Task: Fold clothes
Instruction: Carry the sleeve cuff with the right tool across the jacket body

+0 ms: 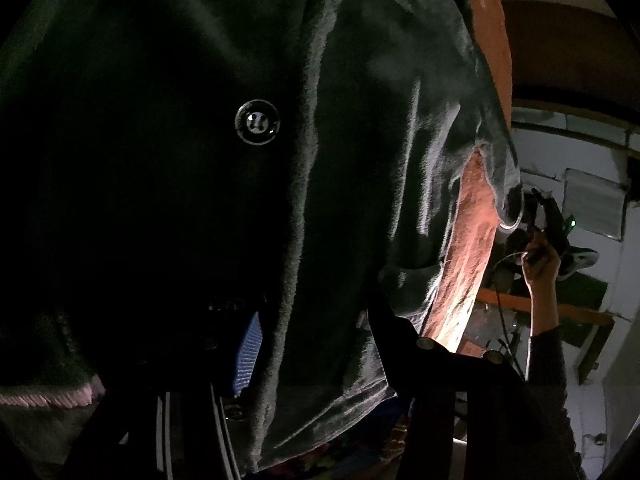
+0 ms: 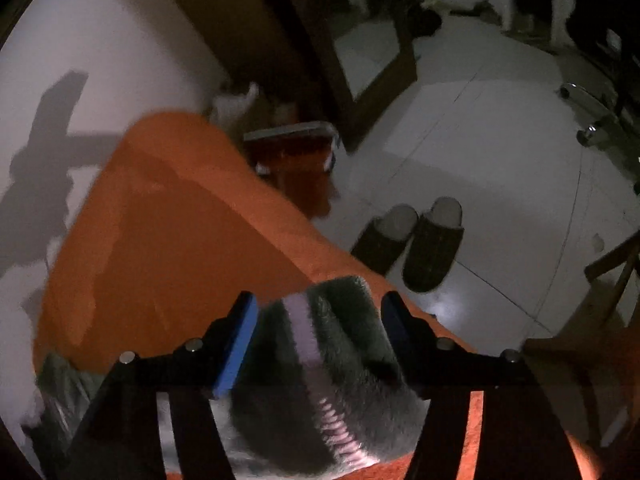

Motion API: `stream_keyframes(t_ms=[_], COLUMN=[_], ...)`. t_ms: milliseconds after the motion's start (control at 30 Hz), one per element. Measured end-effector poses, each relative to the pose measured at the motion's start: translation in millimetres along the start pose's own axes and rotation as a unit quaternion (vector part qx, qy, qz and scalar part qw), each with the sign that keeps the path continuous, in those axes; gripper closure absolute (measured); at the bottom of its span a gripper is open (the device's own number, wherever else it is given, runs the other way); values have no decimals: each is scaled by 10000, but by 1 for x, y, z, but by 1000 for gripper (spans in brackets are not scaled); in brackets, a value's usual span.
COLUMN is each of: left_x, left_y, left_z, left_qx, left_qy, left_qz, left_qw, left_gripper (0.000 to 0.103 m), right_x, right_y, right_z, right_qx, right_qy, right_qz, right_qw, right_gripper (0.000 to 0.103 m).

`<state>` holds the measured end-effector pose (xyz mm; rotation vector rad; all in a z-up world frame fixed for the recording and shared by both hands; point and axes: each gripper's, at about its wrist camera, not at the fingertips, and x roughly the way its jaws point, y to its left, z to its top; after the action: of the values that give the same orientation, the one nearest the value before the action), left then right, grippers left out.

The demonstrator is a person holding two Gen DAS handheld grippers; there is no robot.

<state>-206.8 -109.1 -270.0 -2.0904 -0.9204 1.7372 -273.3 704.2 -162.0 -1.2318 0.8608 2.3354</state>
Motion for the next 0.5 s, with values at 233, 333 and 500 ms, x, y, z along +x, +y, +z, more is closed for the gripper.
stream_keyframes(t_ms=[233,333,500], left_x=[3,2,4], left_y=[-3,-6,-8], left_z=[0,-1,-2], left_qx=[10,48,35], left_qy=[-20,-58,-83], left_qz=[42,22,50], left_qw=[10000,10000,9999], left_gripper=[50,50,50], right_x=[-42,-38,17], right_y=[21,52,59], right_z=[-38,-72,-82], right_qx=[-96,-844,-1529], right_qy=[99,561,1041], right_qz=[1002,1400,129], right_qw=[9949,9849,9827], right_gripper=[39,39,103])
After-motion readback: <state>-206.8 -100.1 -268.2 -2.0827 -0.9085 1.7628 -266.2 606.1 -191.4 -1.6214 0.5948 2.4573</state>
